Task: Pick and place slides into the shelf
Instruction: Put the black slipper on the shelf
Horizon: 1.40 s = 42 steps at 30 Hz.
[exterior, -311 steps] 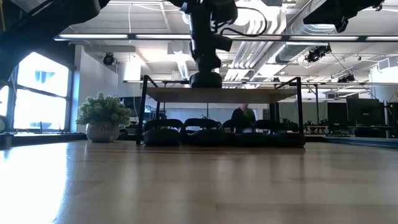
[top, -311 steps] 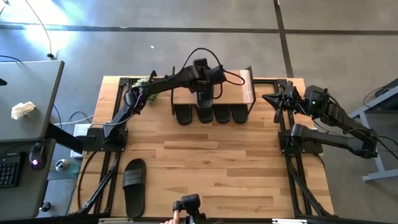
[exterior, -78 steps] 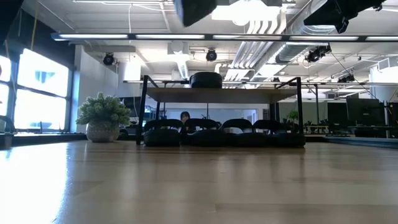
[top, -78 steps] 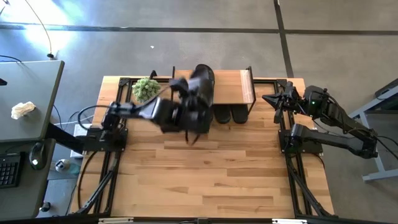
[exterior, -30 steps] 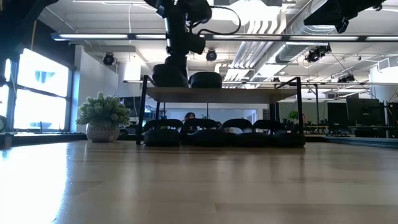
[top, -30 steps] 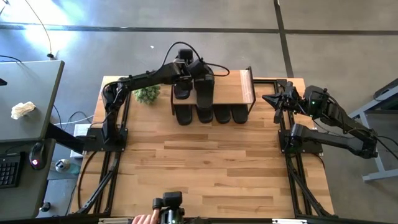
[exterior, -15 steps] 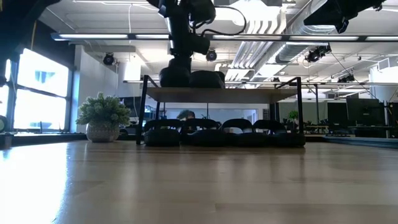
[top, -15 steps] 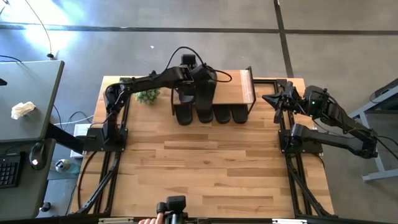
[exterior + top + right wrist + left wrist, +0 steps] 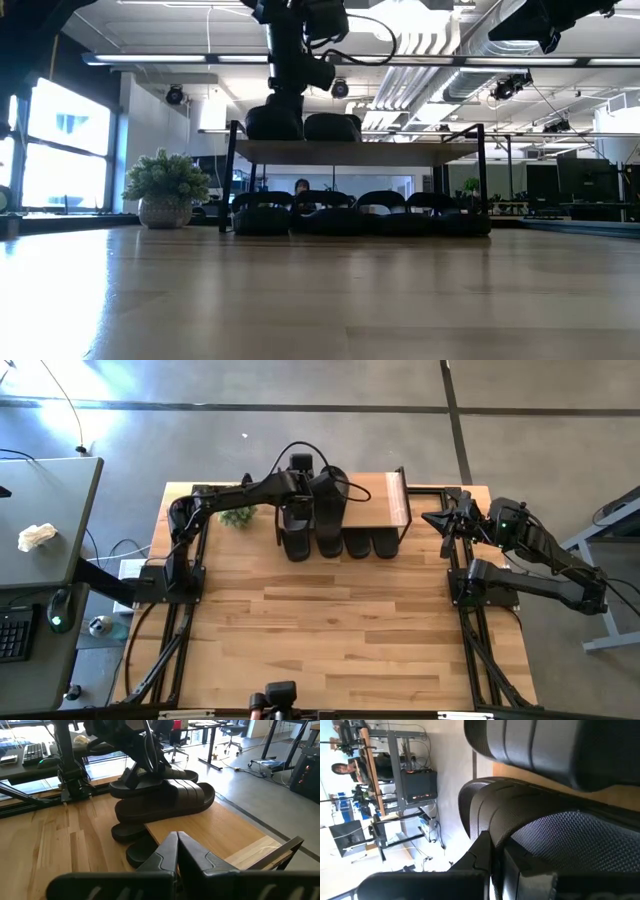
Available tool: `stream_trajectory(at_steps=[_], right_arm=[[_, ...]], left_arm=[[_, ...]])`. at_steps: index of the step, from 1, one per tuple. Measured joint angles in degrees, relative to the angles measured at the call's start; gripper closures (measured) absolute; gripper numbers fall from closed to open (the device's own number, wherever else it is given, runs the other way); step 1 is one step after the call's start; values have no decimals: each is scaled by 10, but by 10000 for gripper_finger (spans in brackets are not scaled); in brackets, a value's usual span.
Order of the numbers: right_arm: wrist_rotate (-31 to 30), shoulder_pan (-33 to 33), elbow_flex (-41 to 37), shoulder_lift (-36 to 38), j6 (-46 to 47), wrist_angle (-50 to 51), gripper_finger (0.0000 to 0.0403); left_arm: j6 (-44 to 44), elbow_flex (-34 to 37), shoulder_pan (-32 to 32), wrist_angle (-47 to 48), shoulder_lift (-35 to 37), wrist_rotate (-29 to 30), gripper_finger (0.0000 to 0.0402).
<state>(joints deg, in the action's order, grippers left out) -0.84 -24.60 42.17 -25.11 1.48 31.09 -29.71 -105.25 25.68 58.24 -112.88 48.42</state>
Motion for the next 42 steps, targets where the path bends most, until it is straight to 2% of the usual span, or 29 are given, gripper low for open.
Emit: stream_trajectory(at_steps=[22, 35, 42], right_arm=[[0, 0, 0, 0, 0, 0, 403], [0, 0, 0, 0, 0, 0, 403], [0, 0, 0, 0, 0, 0, 403]], left_arm=[[27, 0, -15, 5, 0, -14, 398], [59, -2, -15, 9, 1, -16, 301], [72, -35, -25, 42, 0, -10, 249]])
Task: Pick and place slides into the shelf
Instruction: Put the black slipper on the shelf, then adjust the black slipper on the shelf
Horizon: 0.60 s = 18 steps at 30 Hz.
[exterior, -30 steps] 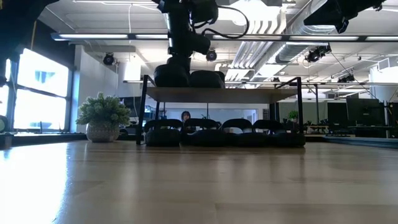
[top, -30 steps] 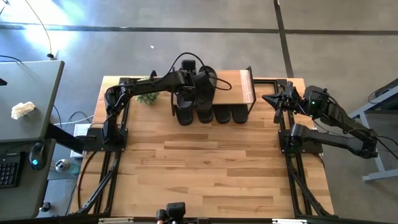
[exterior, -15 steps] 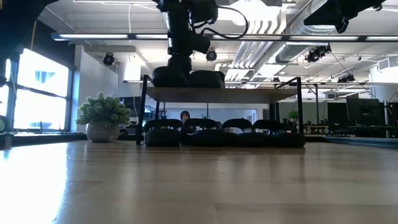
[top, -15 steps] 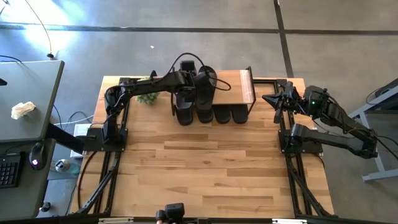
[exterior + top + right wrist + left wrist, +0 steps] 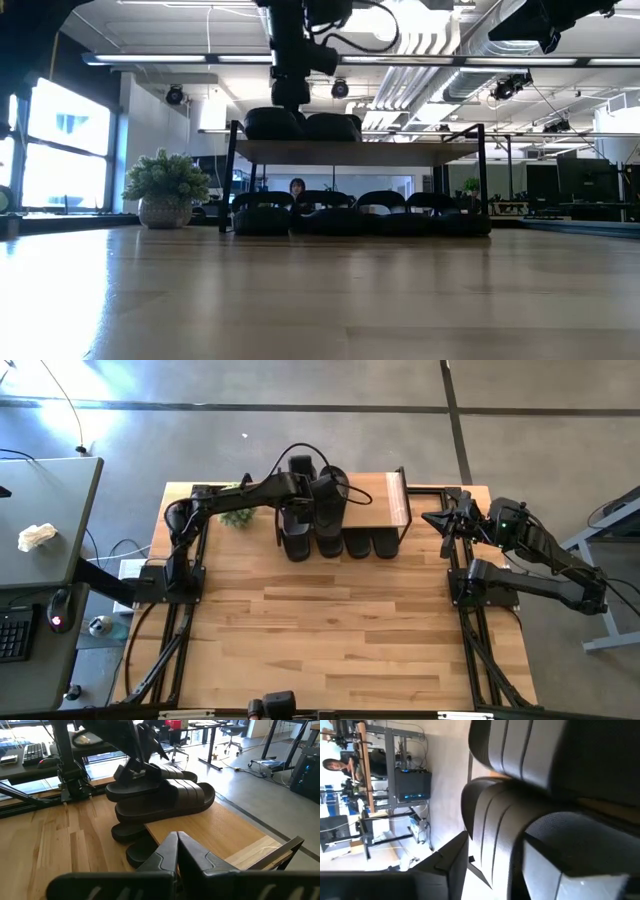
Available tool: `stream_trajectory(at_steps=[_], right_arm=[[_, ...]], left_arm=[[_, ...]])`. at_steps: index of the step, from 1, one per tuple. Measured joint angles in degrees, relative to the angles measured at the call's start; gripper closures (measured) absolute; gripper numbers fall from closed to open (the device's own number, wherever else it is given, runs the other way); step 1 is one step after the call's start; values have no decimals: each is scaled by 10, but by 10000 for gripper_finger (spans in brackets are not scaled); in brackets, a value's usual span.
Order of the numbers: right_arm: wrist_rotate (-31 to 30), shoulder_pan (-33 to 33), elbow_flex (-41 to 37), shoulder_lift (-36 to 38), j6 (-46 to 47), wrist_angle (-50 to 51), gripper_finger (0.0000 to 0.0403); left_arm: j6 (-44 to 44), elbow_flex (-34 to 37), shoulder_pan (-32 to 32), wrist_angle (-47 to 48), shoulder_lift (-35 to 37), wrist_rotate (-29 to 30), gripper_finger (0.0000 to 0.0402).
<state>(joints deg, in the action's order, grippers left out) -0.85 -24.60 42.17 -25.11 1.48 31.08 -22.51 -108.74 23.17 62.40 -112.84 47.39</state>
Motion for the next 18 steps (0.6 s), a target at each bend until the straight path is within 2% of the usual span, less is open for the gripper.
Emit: stream_trajectory(at_steps=[6, 12, 18], right_arm=[[0, 0, 0, 0, 0, 0, 403], [0, 0, 0, 0, 0, 0, 403], [0, 0, 0, 0, 0, 0, 403]], left_arm=[[21, -35, -15, 59, 1, -20, 213], [44, -51, -31, 112, 1, -28, 195], [35, -76, -43, 45, 1, -129, 190]])
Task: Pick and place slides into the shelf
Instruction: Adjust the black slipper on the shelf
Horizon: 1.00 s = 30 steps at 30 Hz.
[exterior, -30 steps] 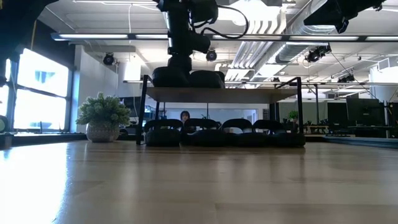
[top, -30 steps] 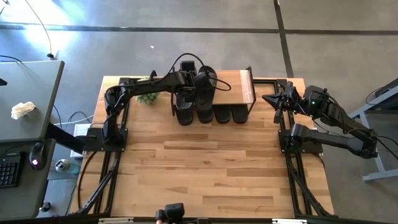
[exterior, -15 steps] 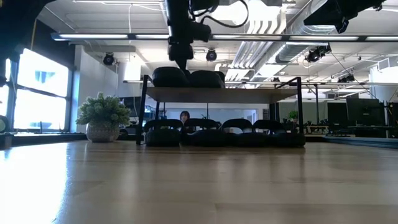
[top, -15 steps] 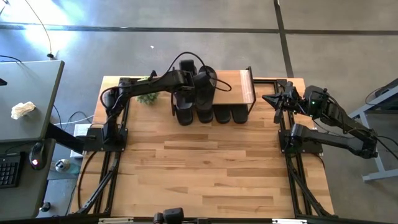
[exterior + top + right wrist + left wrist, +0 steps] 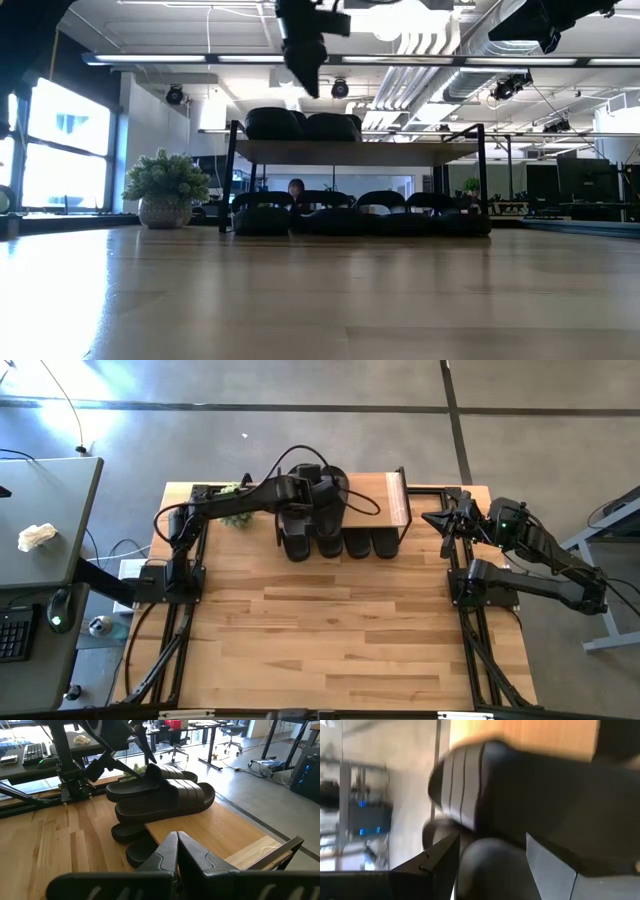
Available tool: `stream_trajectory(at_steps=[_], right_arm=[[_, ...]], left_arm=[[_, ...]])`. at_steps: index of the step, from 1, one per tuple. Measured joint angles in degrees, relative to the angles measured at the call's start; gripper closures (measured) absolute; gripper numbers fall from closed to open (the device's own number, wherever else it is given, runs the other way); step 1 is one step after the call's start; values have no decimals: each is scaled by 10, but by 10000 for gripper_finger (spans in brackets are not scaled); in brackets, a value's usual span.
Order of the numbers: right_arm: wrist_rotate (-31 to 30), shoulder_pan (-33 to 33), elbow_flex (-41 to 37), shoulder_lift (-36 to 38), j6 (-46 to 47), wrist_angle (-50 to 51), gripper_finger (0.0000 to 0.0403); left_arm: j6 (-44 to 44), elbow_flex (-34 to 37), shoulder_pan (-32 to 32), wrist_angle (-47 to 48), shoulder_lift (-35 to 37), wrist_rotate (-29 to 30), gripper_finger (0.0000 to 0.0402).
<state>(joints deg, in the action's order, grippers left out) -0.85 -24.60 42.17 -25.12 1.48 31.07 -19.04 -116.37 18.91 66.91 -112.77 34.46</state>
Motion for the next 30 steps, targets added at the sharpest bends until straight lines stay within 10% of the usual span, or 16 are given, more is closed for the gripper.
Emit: stream_trajectory(at_steps=[15, 30], right_arm=[[0, 0, 0, 0, 0, 0, 403], [0, 0, 0, 0, 0, 0, 403]], left_arm=[[-124, -3, 13, -117, 0, -80, 190], [-173, -2, 21, -149, -73, 29, 190]])
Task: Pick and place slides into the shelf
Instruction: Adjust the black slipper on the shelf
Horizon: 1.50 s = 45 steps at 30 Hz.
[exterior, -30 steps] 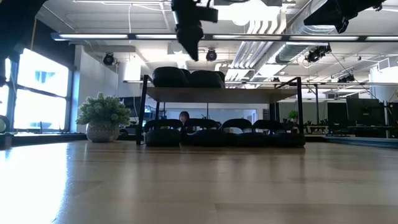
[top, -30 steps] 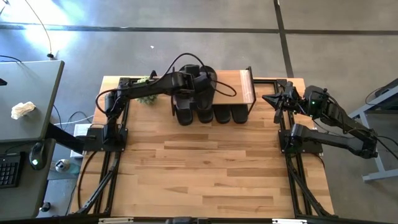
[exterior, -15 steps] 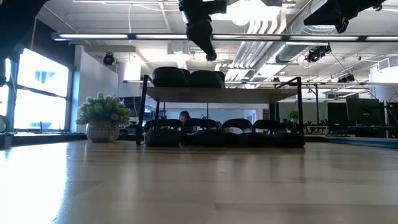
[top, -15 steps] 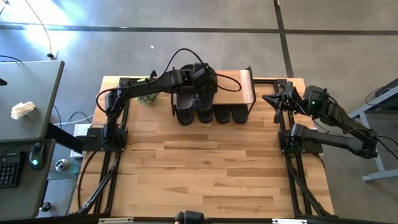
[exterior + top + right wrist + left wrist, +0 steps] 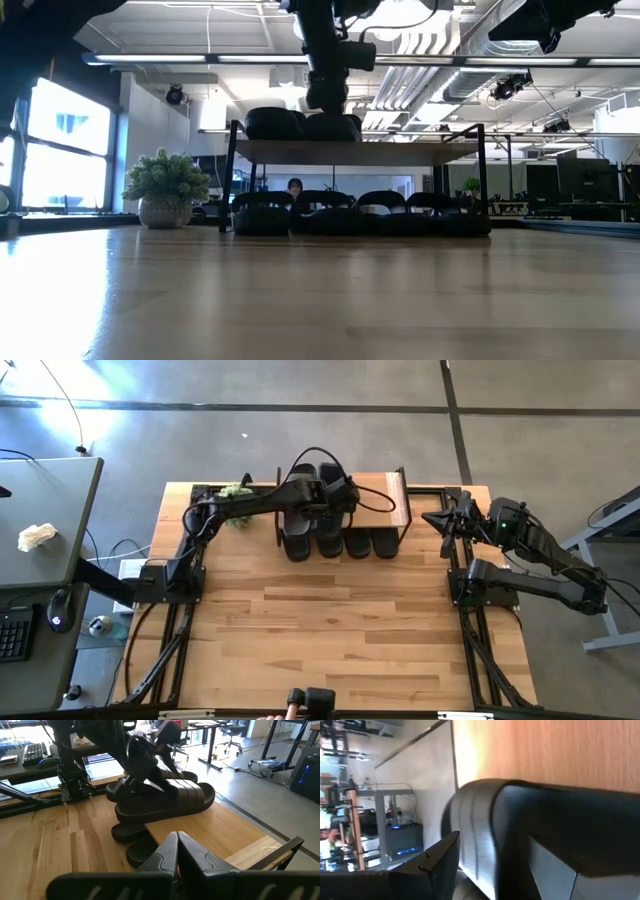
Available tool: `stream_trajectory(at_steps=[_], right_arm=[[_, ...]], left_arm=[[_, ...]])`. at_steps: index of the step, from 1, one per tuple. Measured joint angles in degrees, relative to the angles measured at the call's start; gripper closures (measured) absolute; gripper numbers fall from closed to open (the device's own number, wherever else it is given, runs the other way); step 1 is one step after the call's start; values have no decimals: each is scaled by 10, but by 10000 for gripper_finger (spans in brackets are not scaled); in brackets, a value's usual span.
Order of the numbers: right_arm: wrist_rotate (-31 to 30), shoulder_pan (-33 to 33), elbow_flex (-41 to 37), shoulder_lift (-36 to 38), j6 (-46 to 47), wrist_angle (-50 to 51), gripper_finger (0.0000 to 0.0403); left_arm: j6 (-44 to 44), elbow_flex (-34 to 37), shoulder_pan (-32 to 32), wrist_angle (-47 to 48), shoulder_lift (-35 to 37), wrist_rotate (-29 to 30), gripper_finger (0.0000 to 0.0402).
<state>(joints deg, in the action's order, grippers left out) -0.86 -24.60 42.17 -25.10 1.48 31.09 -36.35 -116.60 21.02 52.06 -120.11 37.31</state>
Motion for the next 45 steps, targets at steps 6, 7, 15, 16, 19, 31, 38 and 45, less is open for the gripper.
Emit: stream_trajectory(at_steps=[6, 7, 15, 16, 19, 31, 38, 45], right_arm=[[0, 0, 0, 0, 0, 0, 403], [0, 0, 0, 0, 0, 0, 403], [0, 0, 0, 0, 0, 0, 403], [0, 0, 0, 0, 0, 0, 403], [0, 0, 0, 0, 0, 0, 403], [0, 0, 0, 0, 0, 0, 403], [0, 0, 0, 0, 0, 0, 403], [0, 0, 0, 0, 0, 0, 403]], left_arm=[[6, 1, 12, -16, -15, 46, 190], [6, 1, 15, -23, -16, 51, 190], [17, 0, 19, -26, -26, 65, 212], [18, 0, 19, -24, -27, 71, 223], [21, 0, 19, -24, -27, 73, 261], [40, 0, 19, -24, -27, 90, 389], [68, 0, 19, -13, -27, 145, 389], [104, 0, 19, 21, -27, 144, 381]])
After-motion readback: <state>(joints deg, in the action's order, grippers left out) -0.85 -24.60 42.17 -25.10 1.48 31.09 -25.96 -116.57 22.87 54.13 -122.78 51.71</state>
